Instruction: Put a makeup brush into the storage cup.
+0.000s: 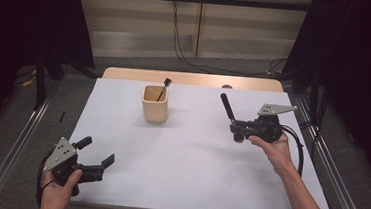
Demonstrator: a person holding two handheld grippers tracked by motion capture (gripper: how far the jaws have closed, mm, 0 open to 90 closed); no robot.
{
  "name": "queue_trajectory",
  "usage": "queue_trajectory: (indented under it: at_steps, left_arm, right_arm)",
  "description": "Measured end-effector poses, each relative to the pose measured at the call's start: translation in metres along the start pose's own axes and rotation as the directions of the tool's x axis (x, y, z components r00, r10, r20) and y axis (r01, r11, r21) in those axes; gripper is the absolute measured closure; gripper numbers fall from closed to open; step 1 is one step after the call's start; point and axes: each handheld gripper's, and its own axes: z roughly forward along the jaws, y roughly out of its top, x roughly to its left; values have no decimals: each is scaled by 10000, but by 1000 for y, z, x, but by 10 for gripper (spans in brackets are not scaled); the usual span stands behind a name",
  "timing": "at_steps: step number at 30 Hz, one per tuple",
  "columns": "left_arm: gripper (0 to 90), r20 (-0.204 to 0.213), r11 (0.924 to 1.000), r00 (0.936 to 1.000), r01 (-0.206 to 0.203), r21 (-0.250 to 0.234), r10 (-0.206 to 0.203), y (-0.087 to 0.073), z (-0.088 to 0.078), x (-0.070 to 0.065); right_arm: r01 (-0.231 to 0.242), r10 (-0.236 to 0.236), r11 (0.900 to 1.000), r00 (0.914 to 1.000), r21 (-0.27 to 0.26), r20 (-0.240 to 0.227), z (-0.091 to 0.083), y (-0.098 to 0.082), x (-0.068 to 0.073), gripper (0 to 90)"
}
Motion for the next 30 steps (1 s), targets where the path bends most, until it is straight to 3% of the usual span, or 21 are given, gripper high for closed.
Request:
queue_trajectory:
  at_steps: [5, 15, 24, 30]
  left_arm:
    - [19, 186, 10000, 9998, -56, 41, 55, 1, 2, -3]
    - [18, 602, 9993, 9975, -368, 25, 366, 2, 5, -8]
    - [18, 982, 9989, 9940, -477, -17, 476, 5, 9, -14]
    - [18, 1251, 9987, 9909, -509, -14, 507, 7, 15, -19]
  right_arm:
    - [242, -234, 9994, 9992, 249, -309, 5, -3, 11, 715]
    - [499, -476, 9985, 9943, 213, -956, 13, -5, 30, 715]
    - [807, -730, 9958, 9847, 424, -1583, 22, -6, 47, 715]
    - [1120, -962, 9915, 9736, 661, -2072, 32, -6, 59, 715]
